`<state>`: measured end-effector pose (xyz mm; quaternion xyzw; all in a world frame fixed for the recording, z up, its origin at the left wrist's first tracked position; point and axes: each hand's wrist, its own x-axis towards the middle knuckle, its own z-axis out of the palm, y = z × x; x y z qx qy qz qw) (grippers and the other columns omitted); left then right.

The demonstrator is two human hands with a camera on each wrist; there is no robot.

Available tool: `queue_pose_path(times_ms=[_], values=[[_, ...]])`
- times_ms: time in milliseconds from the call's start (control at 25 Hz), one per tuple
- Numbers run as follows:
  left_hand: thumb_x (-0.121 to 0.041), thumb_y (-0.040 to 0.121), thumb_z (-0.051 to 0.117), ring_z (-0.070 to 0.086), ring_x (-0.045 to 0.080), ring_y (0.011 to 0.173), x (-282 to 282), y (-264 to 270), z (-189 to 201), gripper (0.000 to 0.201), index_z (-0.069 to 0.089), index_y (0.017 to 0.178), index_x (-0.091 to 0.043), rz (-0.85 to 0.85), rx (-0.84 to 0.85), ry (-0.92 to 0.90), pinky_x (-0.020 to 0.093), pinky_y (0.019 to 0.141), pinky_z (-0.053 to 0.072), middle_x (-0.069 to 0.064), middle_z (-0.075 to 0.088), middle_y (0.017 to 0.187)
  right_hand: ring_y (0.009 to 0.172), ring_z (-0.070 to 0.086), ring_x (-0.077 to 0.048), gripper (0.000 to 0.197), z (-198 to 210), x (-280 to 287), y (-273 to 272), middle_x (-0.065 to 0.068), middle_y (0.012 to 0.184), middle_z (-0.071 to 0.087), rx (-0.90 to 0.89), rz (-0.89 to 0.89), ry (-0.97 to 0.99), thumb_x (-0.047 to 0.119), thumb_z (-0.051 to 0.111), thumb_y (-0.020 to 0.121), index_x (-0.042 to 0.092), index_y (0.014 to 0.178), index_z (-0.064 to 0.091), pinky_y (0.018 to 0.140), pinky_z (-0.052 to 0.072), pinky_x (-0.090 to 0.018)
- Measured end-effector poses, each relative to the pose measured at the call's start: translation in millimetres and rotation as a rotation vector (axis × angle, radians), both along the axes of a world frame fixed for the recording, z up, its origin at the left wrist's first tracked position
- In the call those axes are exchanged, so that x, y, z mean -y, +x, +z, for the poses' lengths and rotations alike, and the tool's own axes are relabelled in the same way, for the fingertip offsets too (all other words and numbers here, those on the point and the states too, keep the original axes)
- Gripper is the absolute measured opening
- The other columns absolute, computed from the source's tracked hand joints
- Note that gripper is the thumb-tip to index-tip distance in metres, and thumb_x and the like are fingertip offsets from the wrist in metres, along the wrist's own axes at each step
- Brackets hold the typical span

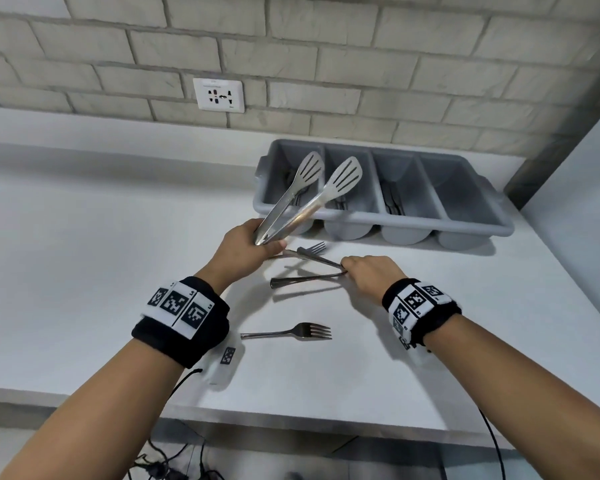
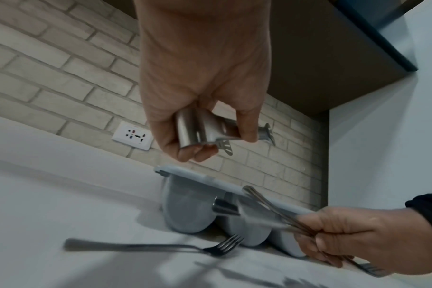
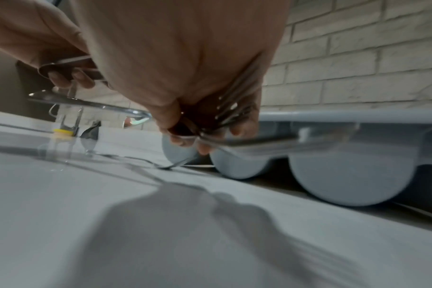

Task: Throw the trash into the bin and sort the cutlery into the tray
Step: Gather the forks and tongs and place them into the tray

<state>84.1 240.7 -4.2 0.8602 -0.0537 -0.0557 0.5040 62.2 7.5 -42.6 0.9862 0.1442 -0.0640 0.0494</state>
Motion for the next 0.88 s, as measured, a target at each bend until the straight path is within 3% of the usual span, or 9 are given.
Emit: queue_pose_path(times_ms=[40, 120, 160, 240, 440, 560, 720, 800, 880], values=[[-0.027, 0.085, 0.064, 0.059, 0.021, 0.088, 7, 1, 6, 0.039, 0.056, 0.121, -0.017, -0.008, 0.009, -0.031, 0.031, 0.08, 0.049, 0.0, 0.06, 0.097, 0.101, 0.061, -0.03, 0.022, 6, 9, -3, -0.009, 0.112, 0.064, 0.015, -0.032, 0.015, 0.022, 0.039, 0.095, 0.01, 0.11, 0.05, 0.074, 0.041, -0.036], [-0.03, 0.088, 0.059, 0.055, 0.016, 0.071, 23, 6, 18, 0.029, 0.056, 0.116, -0.021, -0.023, 0.016, -0.097, 0.024, 0.062, 0.049, -0.003, 0.057, 0.084, 0.093, 0.062, -0.031, 0.018, 15, 28, -12, -0.011, 0.106, 0.065, 0.051, -0.117, 0.043, 0.018, 0.037, 0.095, 0.011, 0.107, 0.048, 0.066, 0.034, -0.032], [-0.032, 0.09, 0.056, 0.052, 0.014, 0.065, 31, 8, 23, 0.025, 0.055, 0.113, -0.021, -0.028, 0.019, -0.126, 0.019, 0.053, 0.044, -0.004, 0.055, 0.078, 0.091, 0.062, -0.031, 0.017, 19, 39, -17, -0.011, 0.104, 0.066, 0.075, -0.16, 0.059, 0.018, 0.037, 0.095, 0.011, 0.106, 0.047, 0.065, 0.031, -0.031], [-0.033, 0.092, 0.052, 0.05, 0.013, 0.061, 53, 14, 34, 0.022, 0.056, 0.11, -0.02, -0.05, 0.018, -0.19, 0.019, 0.046, 0.04, -0.004, 0.053, 0.073, 0.091, 0.063, -0.032, 0.019, 26, 64, -27, -0.011, 0.105, 0.066, 0.117, -0.274, 0.103, 0.021, 0.035, 0.097, 0.011, 0.108, 0.047, 0.065, 0.032, -0.031], [-0.033, 0.093, 0.05, 0.049, 0.013, 0.055, 114, 30, 57, 0.019, 0.057, 0.098, -0.016, -0.091, -0.008, -0.304, 0.02, 0.04, 0.039, -0.003, 0.049, 0.069, 0.099, 0.061, -0.036, 0.026, 44, 134, -44, -0.017, 0.111, 0.064, 0.201, -0.557, 0.248, 0.02, 0.033, 0.098, 0.005, 0.114, 0.048, 0.073, 0.042, -0.037], [-0.032, 0.094, 0.048, 0.049, 0.012, 0.056, 146, 36, 66, 0.026, 0.056, 0.113, -0.016, -0.137, -0.011, -0.332, 0.02, 0.041, 0.039, 0.0, 0.052, 0.079, 0.097, 0.061, -0.038, 0.026, 58, 174, -41, -0.023, 0.106, 0.065, 0.284, -0.678, 0.422, 0.016, 0.035, 0.098, 0.003, 0.115, 0.049, 0.071, 0.038, -0.035], [-0.028, 0.095, 0.046, 0.05, 0.014, 0.061, 185, 48, 72, 0.017, 0.048, 0.111, -0.024, -0.099, -0.063, -0.408, 0.024, 0.049, 0.041, 0.003, 0.054, 0.088, 0.085, 0.053, -0.029, 0.014, 78, 225, -18, -0.017, 0.092, 0.057, 0.403, -0.741, 0.764, 0.014, 0.038, 0.095, 0.016, 0.092, 0.052, 0.08, 0.044, -0.041], [-0.023, 0.093, 0.045, 0.051, 0.015, 0.061, 199, 57, 67, 0.015, 0.048, 0.108, -0.022, -0.068, -0.116, -0.433, 0.027, 0.051, 0.041, 0.003, 0.054, 0.086, 0.082, 0.048, -0.024, 0.015, 84, 239, -5, -0.011, 0.088, 0.053, 0.421, -0.739, 0.911, 0.018, 0.038, 0.093, 0.024, 0.085, 0.049, 0.083, 0.045, -0.043], [-0.017, 0.092, 0.042, 0.048, 0.015, 0.057, 213, 66, 57, 0.01, 0.05, 0.097, -0.017, -0.065, -0.185, -0.463, 0.027, 0.049, 0.039, 0.005, 0.049, 0.079, 0.082, 0.048, -0.025, 0.018, 87, 248, 11, -0.008, 0.083, 0.052, 0.39, -0.768, 0.946, 0.014, 0.039, 0.094, 0.021, 0.085, 0.053, 0.083, 0.045, -0.042]])
